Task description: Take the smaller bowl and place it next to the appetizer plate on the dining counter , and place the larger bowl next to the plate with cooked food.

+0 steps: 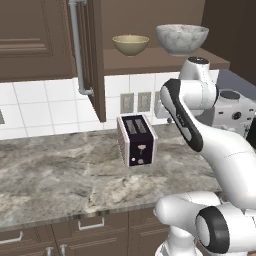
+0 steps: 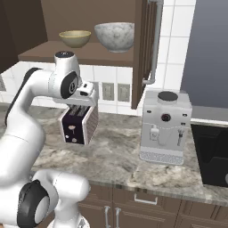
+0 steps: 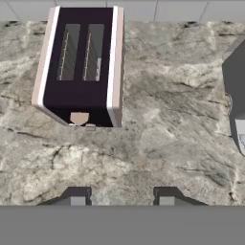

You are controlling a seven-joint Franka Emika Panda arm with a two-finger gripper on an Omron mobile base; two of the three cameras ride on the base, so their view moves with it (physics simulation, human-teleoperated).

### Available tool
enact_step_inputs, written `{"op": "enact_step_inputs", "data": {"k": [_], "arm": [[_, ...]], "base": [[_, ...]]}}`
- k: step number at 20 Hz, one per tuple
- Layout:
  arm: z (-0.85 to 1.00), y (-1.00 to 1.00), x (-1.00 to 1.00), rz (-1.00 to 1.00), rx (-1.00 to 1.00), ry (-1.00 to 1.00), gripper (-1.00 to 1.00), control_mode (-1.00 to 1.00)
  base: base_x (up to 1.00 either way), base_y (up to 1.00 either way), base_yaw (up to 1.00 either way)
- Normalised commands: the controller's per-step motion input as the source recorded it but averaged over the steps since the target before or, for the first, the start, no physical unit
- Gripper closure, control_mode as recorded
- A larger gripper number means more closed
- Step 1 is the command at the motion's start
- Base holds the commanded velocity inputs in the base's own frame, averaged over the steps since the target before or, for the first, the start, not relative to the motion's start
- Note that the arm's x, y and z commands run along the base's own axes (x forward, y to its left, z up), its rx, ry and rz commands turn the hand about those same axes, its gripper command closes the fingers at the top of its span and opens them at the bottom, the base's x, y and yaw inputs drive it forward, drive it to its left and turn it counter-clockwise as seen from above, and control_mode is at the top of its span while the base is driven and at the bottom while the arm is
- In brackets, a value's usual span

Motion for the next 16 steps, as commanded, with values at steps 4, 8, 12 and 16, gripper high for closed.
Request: {"op": "enact_step_inputs", "data": {"k": [4,8,12,16], "arm": [[0.01,0.0,-0.19,0.0,0.0,-0.12,-1.0,-1.0],[0.53,0.0,-0.55,-0.03,0.03,-0.45,-1.0,-1.0],[0.74,0.0,-0.38,-0.08,0.04,-0.55,-1.0,-1.0],[0.72,0.0,-0.26,-0.13,0.1,-0.43,-1.0,-1.0]], "base": [[0.0,0.0,0.0],[0.0,0.0,0.0],[0.0,0.0,0.0],[0.0,0.0,0.0]]}}
